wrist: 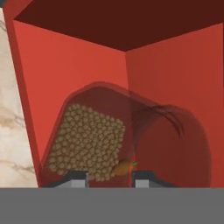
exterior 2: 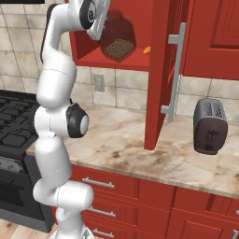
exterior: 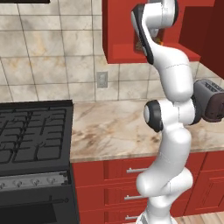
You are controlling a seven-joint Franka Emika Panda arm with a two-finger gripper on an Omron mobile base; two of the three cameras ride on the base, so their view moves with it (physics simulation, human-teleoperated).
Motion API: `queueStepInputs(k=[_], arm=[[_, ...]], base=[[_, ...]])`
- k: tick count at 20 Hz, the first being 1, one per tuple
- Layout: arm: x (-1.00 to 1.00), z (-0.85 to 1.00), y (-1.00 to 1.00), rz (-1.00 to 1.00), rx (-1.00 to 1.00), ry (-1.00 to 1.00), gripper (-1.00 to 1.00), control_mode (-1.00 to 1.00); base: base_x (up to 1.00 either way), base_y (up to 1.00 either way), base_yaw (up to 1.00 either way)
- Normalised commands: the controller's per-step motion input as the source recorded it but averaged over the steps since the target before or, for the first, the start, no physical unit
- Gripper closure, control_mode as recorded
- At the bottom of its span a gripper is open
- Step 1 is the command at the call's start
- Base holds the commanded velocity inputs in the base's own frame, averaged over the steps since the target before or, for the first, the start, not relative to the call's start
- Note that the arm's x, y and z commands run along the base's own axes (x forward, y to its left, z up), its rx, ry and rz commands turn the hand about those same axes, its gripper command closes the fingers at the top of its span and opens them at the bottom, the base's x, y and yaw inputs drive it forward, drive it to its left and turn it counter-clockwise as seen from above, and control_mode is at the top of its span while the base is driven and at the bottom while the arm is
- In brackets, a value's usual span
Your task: Pick the candle and jar from the dining table and place them in the open cabinet. Close the cabinet after placing the objects.
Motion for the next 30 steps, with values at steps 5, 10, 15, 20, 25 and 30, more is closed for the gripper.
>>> queueStepInputs(k=[5, 10, 15, 20, 25, 30], arm=[[0.07, -0.05, 0.00, 0.00, 0.04, -0.01, -1.00, -1.00], [0.02, 0.00, -0.02, 0.02, 0.05, -0.05, -1.00, -1.00], [-0.08, 0.00, -0.04, 0.03, 0.05, -0.26, -1.00, -1.00], [-0.26, 0.00, 0.00, 0.00, 0.00, -0.30, -1.00, -1.00], [-0.75, -0.25, 0.13, 0.02, -0.03, -0.23, -1.00, -1.00], [-0.68, -0.69, 0.22, 0.01, -0.09, -0.11, -1.00, -1.00]], base=[[0.00, 0.00, 0.00], [0.00, 0.00, 0.00], [0.00, 0.00, 0.00], [0.00, 0.00, 0.00], [0.00, 0.00, 0.00], [0.00, 0.00, 0.00]])
